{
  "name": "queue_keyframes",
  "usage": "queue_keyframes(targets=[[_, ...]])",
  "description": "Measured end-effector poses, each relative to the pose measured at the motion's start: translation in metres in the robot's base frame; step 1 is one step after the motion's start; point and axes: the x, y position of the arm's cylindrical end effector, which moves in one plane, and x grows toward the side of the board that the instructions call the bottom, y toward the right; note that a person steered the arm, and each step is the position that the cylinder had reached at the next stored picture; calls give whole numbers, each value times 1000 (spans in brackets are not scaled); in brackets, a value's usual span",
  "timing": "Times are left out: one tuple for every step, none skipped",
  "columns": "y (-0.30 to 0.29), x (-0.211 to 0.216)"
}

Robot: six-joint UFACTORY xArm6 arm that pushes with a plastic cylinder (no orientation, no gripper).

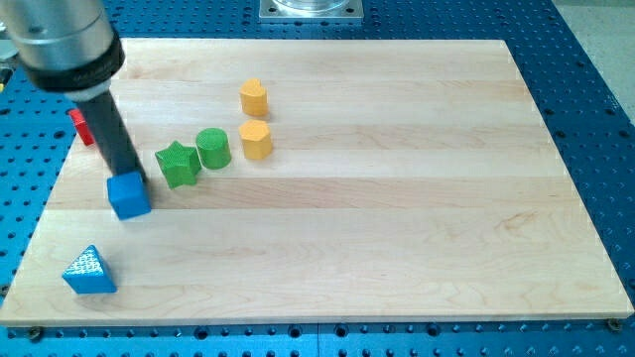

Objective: Push the red blocks diagonally to the top left of the green circle

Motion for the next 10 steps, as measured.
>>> queue_keyframes(targets=[[-12, -6], [-12, -38], [-51, -41], [-51, -65], [-35, -99], [-37, -75], [-88, -35], [-93, -43], [-93, -96], [-85, -129]])
